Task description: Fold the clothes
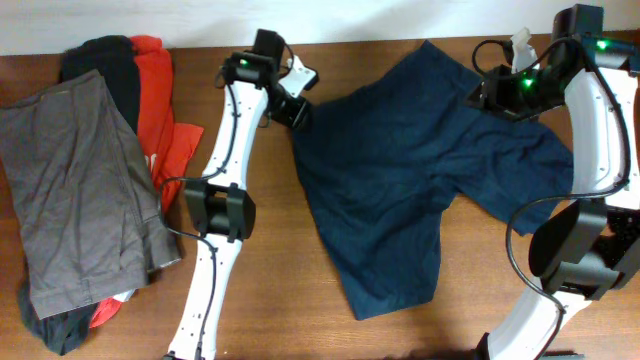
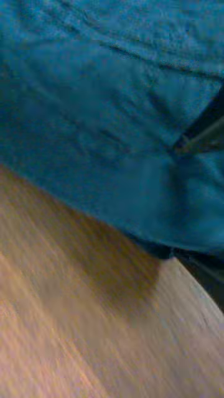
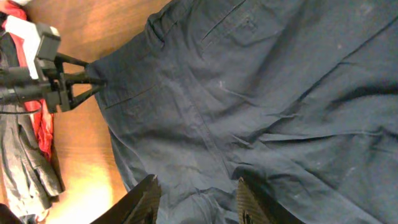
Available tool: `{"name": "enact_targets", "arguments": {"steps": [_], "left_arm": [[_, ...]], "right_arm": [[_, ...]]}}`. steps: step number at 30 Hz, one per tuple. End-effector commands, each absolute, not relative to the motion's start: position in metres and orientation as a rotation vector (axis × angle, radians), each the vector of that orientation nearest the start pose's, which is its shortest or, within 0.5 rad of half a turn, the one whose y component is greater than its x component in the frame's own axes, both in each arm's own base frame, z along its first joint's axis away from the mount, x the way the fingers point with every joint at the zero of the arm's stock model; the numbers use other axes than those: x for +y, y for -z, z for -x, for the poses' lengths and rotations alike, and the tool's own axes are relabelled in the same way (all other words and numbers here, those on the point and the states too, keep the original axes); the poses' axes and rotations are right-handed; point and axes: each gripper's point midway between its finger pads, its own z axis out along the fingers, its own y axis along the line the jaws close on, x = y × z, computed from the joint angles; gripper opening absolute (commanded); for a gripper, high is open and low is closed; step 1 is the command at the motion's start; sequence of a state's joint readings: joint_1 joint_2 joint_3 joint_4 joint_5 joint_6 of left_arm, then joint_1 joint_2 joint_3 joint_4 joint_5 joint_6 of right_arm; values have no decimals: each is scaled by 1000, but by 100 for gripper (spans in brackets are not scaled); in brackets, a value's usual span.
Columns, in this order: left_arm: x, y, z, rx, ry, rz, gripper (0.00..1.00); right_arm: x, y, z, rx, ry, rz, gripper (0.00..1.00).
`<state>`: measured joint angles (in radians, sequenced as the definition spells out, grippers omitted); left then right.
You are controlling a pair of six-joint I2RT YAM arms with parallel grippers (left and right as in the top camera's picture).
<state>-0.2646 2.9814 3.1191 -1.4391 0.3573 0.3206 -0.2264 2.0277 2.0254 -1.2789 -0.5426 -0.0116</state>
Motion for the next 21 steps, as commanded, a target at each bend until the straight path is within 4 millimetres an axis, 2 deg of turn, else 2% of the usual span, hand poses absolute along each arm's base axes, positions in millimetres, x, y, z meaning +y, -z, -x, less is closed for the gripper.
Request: {"name": "enact_targets", "arguments": {"steps": [1,2,5,6,9,10,12,13,15,17,21], "left_arm": [[-225,-13,-533,2764,507,-766,7],[-220,-11,-534,2799,461,-688,1],[-201,-13,-538,2880,340,-446,1],[-184,-18,-536,2926,300,-302,1],[-153,-26,-527,3006,279,-100,1],[-127,-31,-517,3062,264,-5,1],[-105,-32,-516,3081,284,35,3],[-101,-33,-517,3077,335,23,9],[-97,-36,-518,3067,442,50,14],[-92,-40,-520,3052,548,93,14],[-80,-47,-523,3028,589,131,14]], "right_arm": [[-6,-214,-452,2678,-682,-123,37],[-5,-213,-451,2682,-684,-126,34],[-5,-212,-449,2694,-693,-154,33],[-5,-210,-448,2701,-698,-169,33],[-4,-203,-445,2719,-706,-178,33],[-4,-197,-442,2738,-713,-188,33],[-1,-189,-439,2761,-719,-193,33],[-1,-184,-437,2776,-711,-202,33],[0,-172,-432,2819,-674,-230,33],[1,-155,-425,2879,-618,-262,33],[17,-123,-415,2943,-609,-259,29]]}}
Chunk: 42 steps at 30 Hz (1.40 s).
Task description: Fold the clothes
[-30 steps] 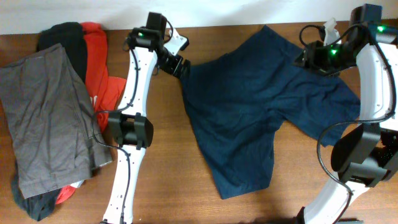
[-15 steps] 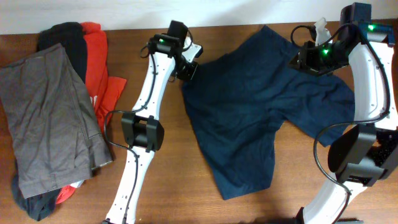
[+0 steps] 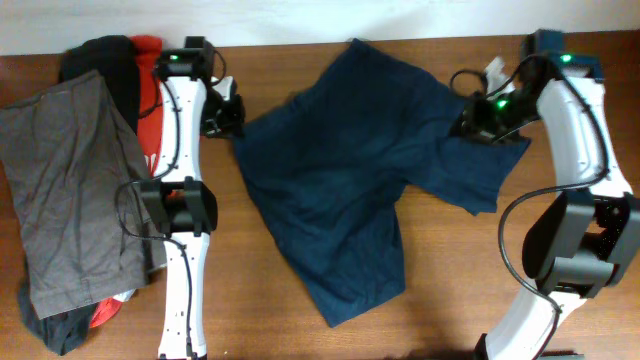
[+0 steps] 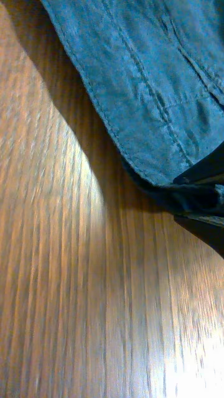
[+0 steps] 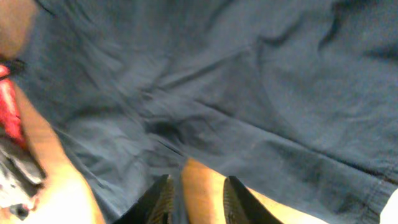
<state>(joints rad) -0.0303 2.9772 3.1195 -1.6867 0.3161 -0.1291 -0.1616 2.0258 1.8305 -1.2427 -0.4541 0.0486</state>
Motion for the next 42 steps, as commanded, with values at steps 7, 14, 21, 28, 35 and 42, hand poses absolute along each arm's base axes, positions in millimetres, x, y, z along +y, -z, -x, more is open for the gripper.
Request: {"name": "enact_targets", "arguments": {"steps": [7,14,21,28,35,42], "left_arm": [[-67,-98,-529,2924,537,61,50],[-52,-170,-528,2789,379,32,73],[-39,-217,-527,2679,264,21,73],[-34,-219,-527,2675,217,0,73],[-32,-219,-527,2674,199,3,73],[-35,-219,-527,2676,202,-8,73]], "right_arm": [[44,-67,-393,3025,-628,-300,22],[36,-20,-370,3083,-499,-412,17],[5,9,-372,3029,-237,-526,16],[-45,21,-387,2908,-52,-614,16],[-110,28,-416,2724,-4,-722,16],[-151,19,-436,2607,-29,-726,18]]}}
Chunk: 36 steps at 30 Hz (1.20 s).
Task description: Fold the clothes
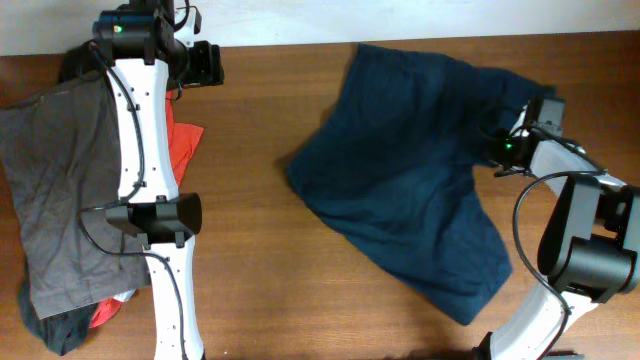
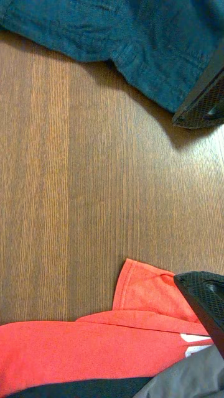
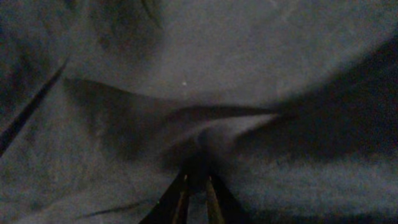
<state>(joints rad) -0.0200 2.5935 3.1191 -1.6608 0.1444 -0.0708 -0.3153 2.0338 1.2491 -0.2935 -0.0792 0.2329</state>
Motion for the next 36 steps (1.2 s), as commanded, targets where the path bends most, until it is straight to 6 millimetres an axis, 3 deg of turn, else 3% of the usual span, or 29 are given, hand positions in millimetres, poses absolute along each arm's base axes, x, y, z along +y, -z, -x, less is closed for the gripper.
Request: {"name": "enact_targets", "arguments": {"steps": [1,3,8,11,15,17,21,26,36], "left_arm": [[-39,-218,-527,2676,202,-28,73],[-59,-217,-527,2661,209,-205,74],[-118,-211,-532,2573,336,-539,73],[-151,-198,-538,2514,361,-704,73],[-203,-161,-542,2425,348,-991,73],[-233,-135,-538,2392,353,-1128,74],[-262,-106,-534,2377,368,-1208,73],[-276,-72,-534,2390,387,-1246,73],[-302,-33,-525,2376,558,-1286,72]], "right_arm": [[-155,14,-438,2601,-46,-725,23],[-161,-14,-447,2612,-159,-706,38],[-153,-96,-464,2632,-333,-628,58],[-135,-143,-464,2655,-412,-524,65],[-116,-185,-457,2691,-413,-441,68],[-104,-192,-452,2721,-420,-401,68],[-96,-189,-447,2758,-411,-386,68],[-92,-187,-441,2788,-414,-390,68],[-93,-185,-438,2802,-405,-398,68]]}}
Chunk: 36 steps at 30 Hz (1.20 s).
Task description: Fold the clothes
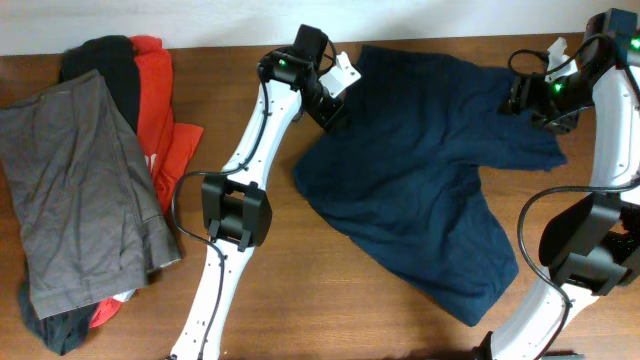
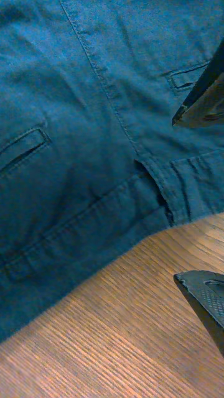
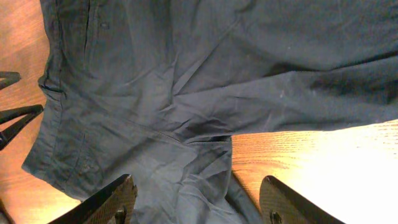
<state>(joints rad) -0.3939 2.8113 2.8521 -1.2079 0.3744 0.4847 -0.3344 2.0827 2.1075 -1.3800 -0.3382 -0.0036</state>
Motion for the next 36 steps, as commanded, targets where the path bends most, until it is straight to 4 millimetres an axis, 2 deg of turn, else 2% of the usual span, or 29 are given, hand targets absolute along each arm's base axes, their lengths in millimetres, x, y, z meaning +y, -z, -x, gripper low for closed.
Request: {"name": "enact_targets", "arguments": {"steps": [1,6,9,12,15,16,18,21,24,26,29,33,34,36], "left_arm": [[-304,-25,-523,2386,563,-1292,72],[-304,-11,-520,2426,582,-1274,64],[-304,-11,-520,2426,581,-1274,45],[-304,-11,-520,2431,582,-1268,34],[-293,-7,-527,2525,519,-1142,13],[-287,-5,-530,2566,488,-1079,9],[-267,-1,-538,2679,399,-876,1],[-238,3,-540,2822,362,-591,1],[-196,8,-533,2979,366,-238,1],[-171,10,-527,3049,362,-72,1],[-134,11,-515,3134,355,89,1],[-90,9,-488,3267,342,250,1],[-81,8,-481,3297,338,288,1],[-74,7,-482,3292,406,254,1]], "right_arm": [[-93,-185,-438,2802,-405,-398,68],[-93,-185,-438,2803,-405,-398,68],[-93,-185,-438,2803,-405,-398,68],[-93,-185,-438,2803,-406,-399,68],[-92,-185,-438,2804,-407,-397,68],[-90,-185,-438,2805,-408,-392,68],[-85,-185,-439,2809,-411,-377,68],[-73,-184,-441,2819,-417,-342,68],[-54,-182,-442,2839,-432,-305,68],[-44,-180,-443,2848,-438,-281,68],[-29,-178,-444,2861,-449,-250,68],[-6,-172,-444,2883,-469,-241,68],[1,-171,-444,2889,-472,-224,68],[12,-170,-444,2892,-476,-188,68]]}}
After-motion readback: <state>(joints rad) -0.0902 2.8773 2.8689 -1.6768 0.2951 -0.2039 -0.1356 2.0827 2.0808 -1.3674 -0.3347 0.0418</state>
